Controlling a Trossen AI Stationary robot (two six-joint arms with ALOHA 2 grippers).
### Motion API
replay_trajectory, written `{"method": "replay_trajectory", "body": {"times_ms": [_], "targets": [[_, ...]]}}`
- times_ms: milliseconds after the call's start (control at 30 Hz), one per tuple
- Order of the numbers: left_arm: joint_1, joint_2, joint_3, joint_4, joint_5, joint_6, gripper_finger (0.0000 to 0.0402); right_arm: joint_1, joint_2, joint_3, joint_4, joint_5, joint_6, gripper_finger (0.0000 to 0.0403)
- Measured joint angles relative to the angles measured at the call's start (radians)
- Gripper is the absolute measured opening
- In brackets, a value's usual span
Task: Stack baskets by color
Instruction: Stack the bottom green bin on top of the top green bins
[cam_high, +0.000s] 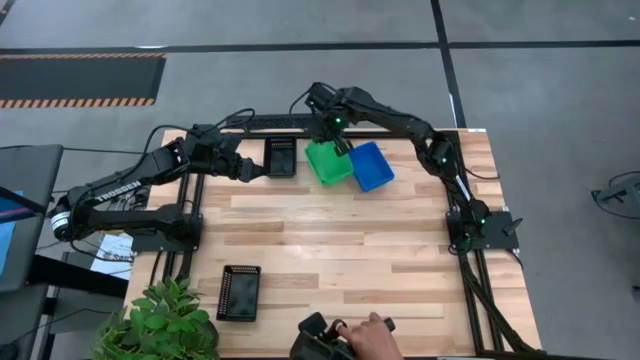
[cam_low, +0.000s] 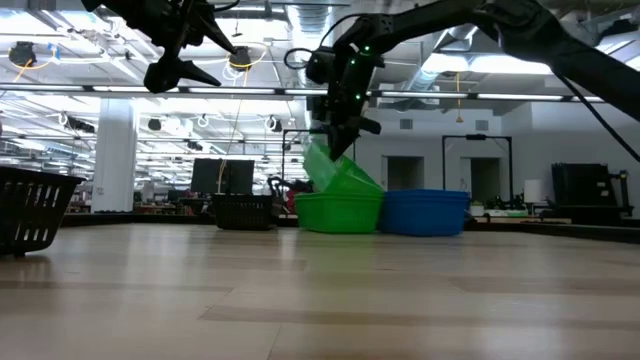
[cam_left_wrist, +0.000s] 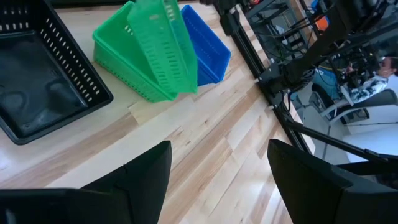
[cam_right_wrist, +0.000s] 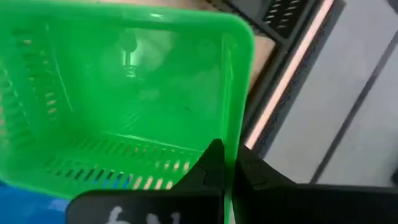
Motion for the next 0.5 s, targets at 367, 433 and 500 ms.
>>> {"method": "replay_trajectory", "body": {"times_ms": [367,433,500], "targets": [[0.0,0.0,0.0,0.0,0.0,-0.002,0.0256,-0.009,-0.008,0.003,0.005,0.002,-0.027,0.0022],[0.0,0.0,0.0,0.0,0.0,0.002,0.0256,-0.013,-0.008,0.002,0.007,0.002,-0.027,0.0019],[0.0,0.0,0.0,0.0,0.0,0.003,0.0256,-0.014,-0.008,0.003,0.007,0.003,-0.027,0.0018]]}}
